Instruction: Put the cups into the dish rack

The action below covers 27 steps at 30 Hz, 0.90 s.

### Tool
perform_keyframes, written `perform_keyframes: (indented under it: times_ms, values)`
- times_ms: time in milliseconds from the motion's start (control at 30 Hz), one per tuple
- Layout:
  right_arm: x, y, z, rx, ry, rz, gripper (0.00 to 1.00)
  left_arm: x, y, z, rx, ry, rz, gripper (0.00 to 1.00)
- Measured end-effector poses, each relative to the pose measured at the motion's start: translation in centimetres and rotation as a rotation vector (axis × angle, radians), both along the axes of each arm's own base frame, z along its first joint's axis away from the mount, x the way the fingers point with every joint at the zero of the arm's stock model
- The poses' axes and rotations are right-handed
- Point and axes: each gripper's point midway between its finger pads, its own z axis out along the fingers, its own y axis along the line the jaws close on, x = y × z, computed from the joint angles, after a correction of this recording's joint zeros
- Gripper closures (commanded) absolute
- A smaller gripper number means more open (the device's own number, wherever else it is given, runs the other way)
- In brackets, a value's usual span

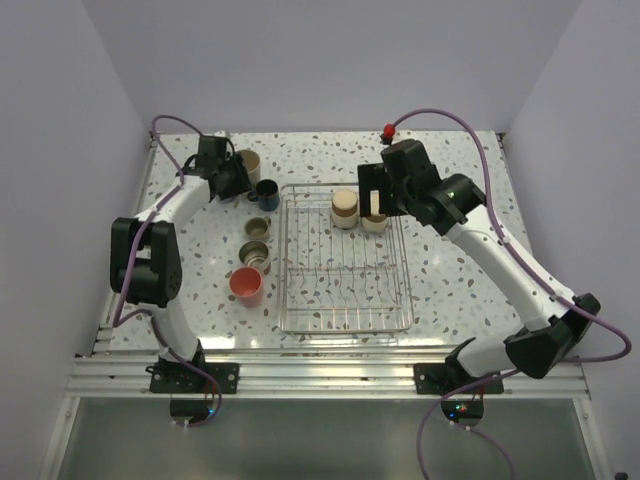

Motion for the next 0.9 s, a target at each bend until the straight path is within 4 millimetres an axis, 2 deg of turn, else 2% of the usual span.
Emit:
perform_keyframes:
  times_ms: [167, 400, 533, 633, 767, 900]
  values:
    - [-2.1, -1.5, -2.4, -0.031, 0.064, -0.014, 0.01, 1.7, -1.1, -0.2, 0.018, -0.022, -0.037, 0.49]
    - [-3.6, -2.6, -2.7, -0.034, 0.075, -0.024, 0.01, 3.5, -1.3, -1.5, 0.052, -0.021, -0.063, 0.5]
    - [-4.0, -3.0, -3.0, -0.039, 0.082, -0.031, 0.01, 3.6, -1.7, -2.1, 0.062, -0.014, -0.08, 0.53]
    - [-4.2, -3.1, -3.5, -0.047, 0.093, -0.031, 0.01, 3.5, -2.3, -2.1, 0.067, -0.017, -0.098, 0.58]
    - [-4.2, -3.1, -3.7, -0.05, 0.098, -0.032, 0.01, 3.3, -3.0, -2.3, 0.067, -0.018, -0.113, 0.74]
    - [-4.1, -3.1, -3.8, -0.051, 0.099, -0.032, 0.01, 3.2, -3.2, -2.5, 0.07, -0.014, -0.118, 0.82]
